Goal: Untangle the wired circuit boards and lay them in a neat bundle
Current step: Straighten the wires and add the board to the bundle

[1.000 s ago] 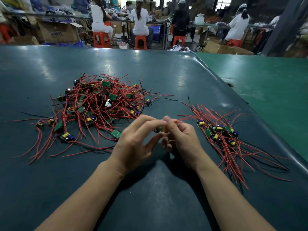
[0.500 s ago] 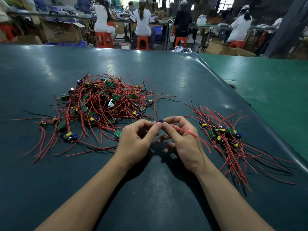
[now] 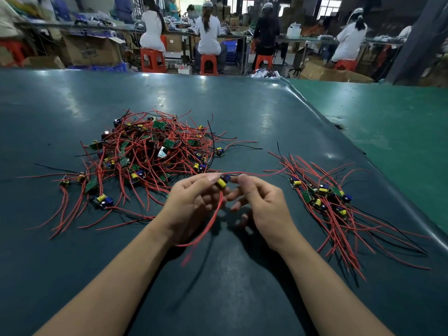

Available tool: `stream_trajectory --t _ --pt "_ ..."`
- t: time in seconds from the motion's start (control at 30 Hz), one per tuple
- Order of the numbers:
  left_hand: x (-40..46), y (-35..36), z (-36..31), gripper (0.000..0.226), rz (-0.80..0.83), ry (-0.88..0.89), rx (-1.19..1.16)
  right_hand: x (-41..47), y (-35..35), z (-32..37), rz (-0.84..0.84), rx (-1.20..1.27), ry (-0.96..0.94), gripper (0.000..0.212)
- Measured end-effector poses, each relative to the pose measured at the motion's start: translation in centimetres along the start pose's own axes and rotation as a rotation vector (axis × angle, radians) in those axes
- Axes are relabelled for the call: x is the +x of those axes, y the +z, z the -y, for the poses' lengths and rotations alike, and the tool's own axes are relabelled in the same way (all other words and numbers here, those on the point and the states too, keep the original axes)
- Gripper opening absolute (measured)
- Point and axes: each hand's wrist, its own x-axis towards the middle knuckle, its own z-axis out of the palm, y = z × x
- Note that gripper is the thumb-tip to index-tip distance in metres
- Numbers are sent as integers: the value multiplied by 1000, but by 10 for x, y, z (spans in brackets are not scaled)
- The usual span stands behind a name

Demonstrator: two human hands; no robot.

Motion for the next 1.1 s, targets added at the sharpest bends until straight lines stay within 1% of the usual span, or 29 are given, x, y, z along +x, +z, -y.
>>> stream_trajectory --t 0.03,0.1,0.2,0.3,0.37,0.47,0.57,0.67,0.73,0.8,0.87,1.0,1.1 --pt "-2 2 1 28 60 -47 -13 1 -2 1 -16 39 10 29" --pt "-4 4 4 18 126 -107 8 2 -4 3 -48 114 -8 27" --pt "-4 8 5 15 121 -134 31 2 -5 1 -75 139 0 26" --pt "-4 7 5 14 143 -138 52 4 -7 1 -68 147 62 26" --pt "-4 6 6 10 153 -128 71 4 -8 2 -17 241 103 24" --pt "-4 6 3 15 121 -156 39 3 -10 3 114 348 107 22" --pt "-6 9 0 13 158 -139 79 3 -12 3 149 292 100 23" --pt "-9 12 -2 20 213 -112 188 4 -13 3 133 216 99 25" --pt "-9 13 -3 19 230 -95 211 4 -12 2 87 187 92 25" --pt "-9 12 -3 17 234 -90 194 5 -11 1 -1 173 71 19" --pt "-8 11 0 14 226 -89 176 6 -11 -2 -98 166 28 19" --pt "-3 7 6 30 231 -87 175 12 -14 -4 -290 157 -29 17" --pt "-3 5 8 27 235 -80 180 16 -16 -6 -428 163 -55 20"
